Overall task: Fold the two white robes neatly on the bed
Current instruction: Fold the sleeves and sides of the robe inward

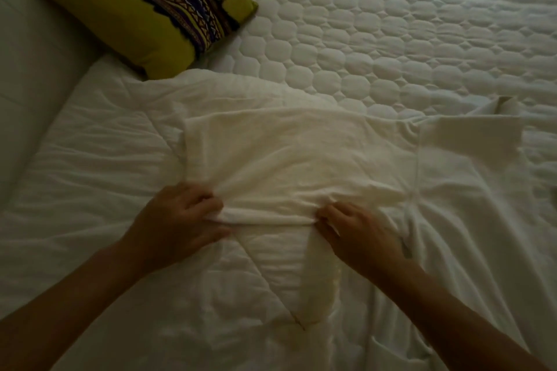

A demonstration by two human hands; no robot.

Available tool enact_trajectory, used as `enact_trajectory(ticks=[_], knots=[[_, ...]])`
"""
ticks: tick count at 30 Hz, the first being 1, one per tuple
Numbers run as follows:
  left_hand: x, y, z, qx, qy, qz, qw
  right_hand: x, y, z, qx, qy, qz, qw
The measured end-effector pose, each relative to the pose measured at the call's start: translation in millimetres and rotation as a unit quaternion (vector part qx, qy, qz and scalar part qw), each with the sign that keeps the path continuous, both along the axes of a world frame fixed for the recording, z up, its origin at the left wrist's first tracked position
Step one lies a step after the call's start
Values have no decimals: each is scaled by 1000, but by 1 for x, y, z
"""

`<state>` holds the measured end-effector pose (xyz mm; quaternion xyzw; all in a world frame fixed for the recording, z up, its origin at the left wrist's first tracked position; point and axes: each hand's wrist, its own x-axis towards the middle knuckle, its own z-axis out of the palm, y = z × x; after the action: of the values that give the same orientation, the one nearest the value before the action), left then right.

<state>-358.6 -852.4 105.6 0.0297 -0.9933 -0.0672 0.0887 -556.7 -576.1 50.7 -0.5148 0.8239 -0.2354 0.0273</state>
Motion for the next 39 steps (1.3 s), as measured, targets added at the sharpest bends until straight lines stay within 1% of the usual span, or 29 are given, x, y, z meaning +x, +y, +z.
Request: enact_trajectory(ticks=[1, 2, 3, 4, 5, 6, 7, 8, 9, 10, 12, 13, 14, 18, 19, 20, 22, 24, 26, 27, 28, 29, 30, 32, 33, 34, 36, 37, 39], knots=[[-3, 6, 1, 35, 6, 68, 997, 1, 0, 2, -2, -13, -8, 1000], [-10, 12, 6, 63, 19, 151, 986, 1, 1, 5, -8, -26, -15, 1000], [-20, 10, 9, 93, 28, 247, 964, 1, 2, 7, -17, -37, -23, 999], [-32, 2, 11, 149, 25, 350, 924, 0, 0, 8, -27, -45, -31, 998], [-46, -7, 14, 229, 15, 449, 864, -2, -4, 8, -35, -50, -38, 997], [-60, -14, 16, 314, 9, 517, 796, -4, -11, 6, -41, -52, -40, 997], [-74, -19, 16, 382, 6, 546, 746, -5, -18, 3, -46, -50, -36, 997], [-87, -20, 16, 418, -8, 545, 727, -6, -25, 1, -46, -44, -32, 997], [-100, -16, 17, 417, -27, 535, 735, -5, -32, -1, -42, -37, -29, 998], [-110, -14, 19, 388, -39, 525, 756, -5, -37, -2, -40, -33, -29, 998], [-120, -19, 24, 325, 2, 502, 801, -3, -41, 0, -50, -40, -32, 997], [-121, -29, 26, 309, 28, 496, 811, -1, -42, 2, -53, -50, -31, 997], [-120, -42, 27, 291, 37, 495, 818, 0, -43, 2, -44, -60, -25, 997], [-113, -71, 6, 245, -52, 517, 819, -3, -44, -1, 4, -87, 8, 996], [-119, -67, 2, 222, -54, 522, 821, -6, -40, -1, -2, -96, 12, 995], [-128, -59, -3, 187, -40, 515, 836, -12, -33, 0, -16, -107, 12, 994], [-153, -33, -6, 95, 27, 446, 890, -30, -13, 0, -52, -117, -5, 992], [-191, 23, 1, 42, 104, 329, 938, -59, 16, -5, -72, -106, -54, 990], [-241, 99, 0, 66, 110, 159, 979, -95, 49, -15, -63, -88, -126, 986], [-264, 137, -6, 82, 82, 81, 990, -113, 65, -19, -54, -85, -160, 982], [-290, 174, -20, 84, 51, 23, 995, -134, 82, -23, -43, -79, -191, 977], [-313, 205, -35, 75, 21, -9, 997, -154, 99, -28, -21, -73, -216, 973], [-330, 221, -58, 60, -10, -19, 998, -176, 116, -30, 17, -66, -235, 970], [-345, 214, -104, 20, -96, 7, 995, -220, 143, -29, 108, -42, -262, 958], [-346, 202, -127, 3, -125, 24, 992, -243, 154, -26, 141, -37, -278, 949], [-342, 190, -148, -6, -128, 35, 991, -266, 160, -22, 156, -37, -296, 942], [-337, 177, -175, 7, -110, 35, 993, -312, 160, -18, 152, -40, -317, 935], [-337, 176, -177, 18, -116, 33, 993, -332, 153, -15, 153, -38, -311, 937], [-341, 182, -183, 47, -98, 30, 994, -365, 133, -17, 180, -19, -254, 950]])
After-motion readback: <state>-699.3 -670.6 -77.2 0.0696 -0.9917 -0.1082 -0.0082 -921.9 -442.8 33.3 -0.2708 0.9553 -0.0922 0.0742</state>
